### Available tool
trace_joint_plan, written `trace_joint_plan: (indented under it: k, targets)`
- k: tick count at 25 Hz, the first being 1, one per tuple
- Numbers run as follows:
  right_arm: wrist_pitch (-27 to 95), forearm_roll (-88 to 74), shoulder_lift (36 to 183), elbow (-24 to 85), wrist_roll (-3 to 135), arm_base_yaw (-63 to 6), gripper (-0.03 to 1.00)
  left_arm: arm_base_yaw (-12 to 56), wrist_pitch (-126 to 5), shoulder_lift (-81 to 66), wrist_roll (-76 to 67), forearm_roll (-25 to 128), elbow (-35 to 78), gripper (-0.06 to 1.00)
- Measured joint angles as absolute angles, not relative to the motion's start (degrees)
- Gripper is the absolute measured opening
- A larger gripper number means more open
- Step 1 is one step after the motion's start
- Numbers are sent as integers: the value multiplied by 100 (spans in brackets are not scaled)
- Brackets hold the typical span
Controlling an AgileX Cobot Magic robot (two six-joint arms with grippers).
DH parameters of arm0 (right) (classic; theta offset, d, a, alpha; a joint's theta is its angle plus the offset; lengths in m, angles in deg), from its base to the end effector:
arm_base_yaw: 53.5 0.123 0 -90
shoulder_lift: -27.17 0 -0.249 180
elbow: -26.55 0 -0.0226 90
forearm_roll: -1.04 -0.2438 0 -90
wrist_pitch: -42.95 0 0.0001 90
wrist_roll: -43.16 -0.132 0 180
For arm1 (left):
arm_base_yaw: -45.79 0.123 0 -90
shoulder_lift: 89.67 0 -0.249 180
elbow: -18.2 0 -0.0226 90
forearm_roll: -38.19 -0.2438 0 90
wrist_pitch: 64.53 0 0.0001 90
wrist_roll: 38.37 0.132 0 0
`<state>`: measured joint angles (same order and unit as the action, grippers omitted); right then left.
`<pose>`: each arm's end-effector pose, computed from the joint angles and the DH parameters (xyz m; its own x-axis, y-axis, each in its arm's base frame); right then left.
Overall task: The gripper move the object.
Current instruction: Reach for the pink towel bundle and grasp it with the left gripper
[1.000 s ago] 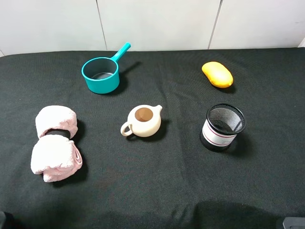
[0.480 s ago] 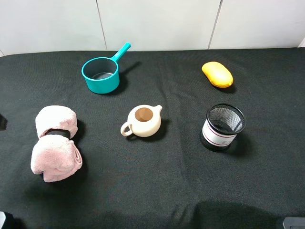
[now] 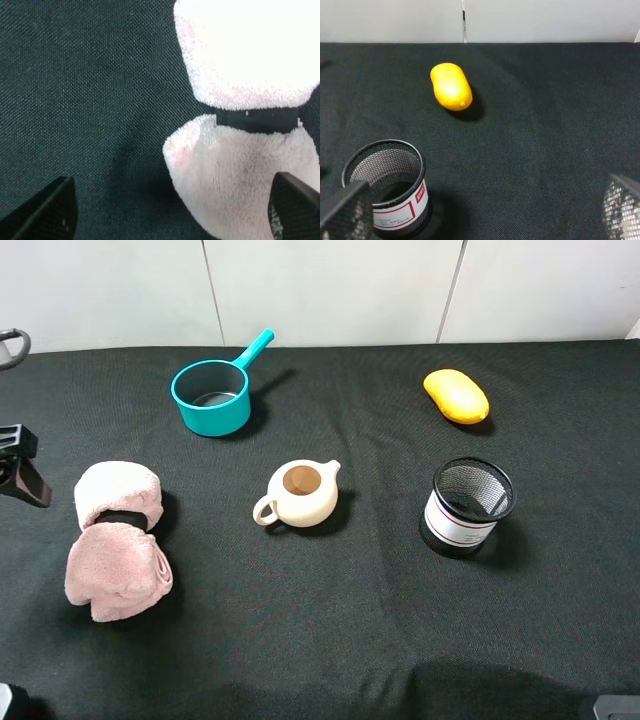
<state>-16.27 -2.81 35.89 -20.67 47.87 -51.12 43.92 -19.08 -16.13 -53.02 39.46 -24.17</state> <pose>0.0621 0.0102 0.2600 -0.4189 -0.0651 -0.9057 -0.1138 0.9933 -0.0188 0.2005 -0.0086 0.1505 -0.9225 -0.2379 -0.3040 -0.2174 0.9709 -0.1001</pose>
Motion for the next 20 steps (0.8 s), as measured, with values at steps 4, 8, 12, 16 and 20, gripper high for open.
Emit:
trace_joint_plan:
  k: [4,8,12,16,20]
  targets:
    - [-1627,-281,3589,-2067,4787,-5112,69,4392,-2121,-1403,-5321,3971,-2417,76]
    - [-1627,-281,3589,-2067,4787,-5112,69,4392,-2271,-1326,-5333,3989,-2417,76]
    - [-1627,-281,3589,-2067,4787,-5112,69,4392,-2283,-1326,-5333,3989,-2417,76]
    - [-1627,-281,3589,-2067,4787,-5112,69,4256,-2278,-1320,-5340,3990,-2417,76]
    - [-1627,-281,3589,-2067,4787,-5112,69,3954,-2375,-1320,-5468,3995,-2417,76]
